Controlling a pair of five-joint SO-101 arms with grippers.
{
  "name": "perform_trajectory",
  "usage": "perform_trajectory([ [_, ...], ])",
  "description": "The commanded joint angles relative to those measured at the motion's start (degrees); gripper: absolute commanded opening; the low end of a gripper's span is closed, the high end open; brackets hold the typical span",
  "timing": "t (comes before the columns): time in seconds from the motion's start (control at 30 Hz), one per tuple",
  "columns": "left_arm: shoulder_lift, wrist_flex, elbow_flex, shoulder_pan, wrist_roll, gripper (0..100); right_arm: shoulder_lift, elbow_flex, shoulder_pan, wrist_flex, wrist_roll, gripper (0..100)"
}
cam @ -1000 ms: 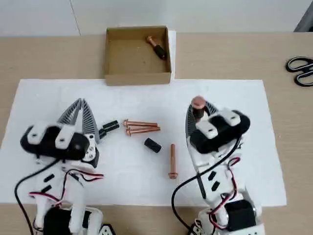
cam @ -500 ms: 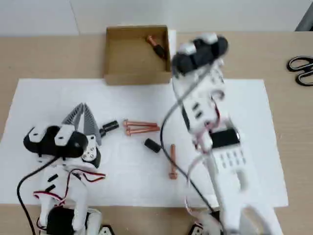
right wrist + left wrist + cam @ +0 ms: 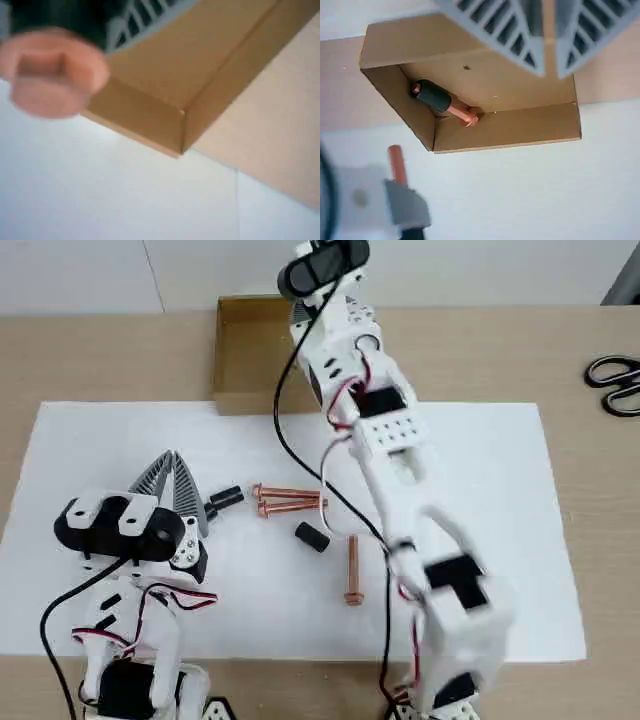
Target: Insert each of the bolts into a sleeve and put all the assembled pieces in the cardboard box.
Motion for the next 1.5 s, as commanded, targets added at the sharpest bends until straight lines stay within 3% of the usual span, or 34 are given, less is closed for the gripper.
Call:
perform_trajectory([
  [0.0, -0.62, -1.32, -0.31, -0.18, -0.35, 1, 11.21, -18.55, -0.22, -1.8, 0.44, 0.4],
  [0.33, -0.62, -1.32, 2.33, -0.18, -0.35, 1, 45.49, -57.76, -0.4, -3.65, 0.62, 0.4],
  [0.43, -0.62, -1.49, 3.38, -0.18, -0.35, 1, 51.3, -64.0, -0.4, -3.65, 4.66, 0.4],
  [0.57, -0.62, -1.49, 3.38, -0.18, -0.35, 1, 55.34, -66.73, -0.57, -3.65, 10.02, 0.4],
  [0.83, -0.62, -1.49, 3.3, -0.18, -0.35, 1, 56.13, -66.46, -1.01, 0.22, 5.98, 1.3],
  [1.03, -0.62, -1.49, 3.3, -0.18, -0.35, 1, 56.22, -66.64, -1.98, 9.8, 5.89, 20.2],
  [1.3, -0.62, -1.49, 3.03, -0.18, -0.35, 1, 55.96, -67.96, -2.42, 10.68, 5.98, 20.9],
  [1.47, -0.62, -1.41, 3.03, -0.18, -0.35, 1, 55.96, -80.62, -0.4, 24.13, 5.89, 20.9],
])
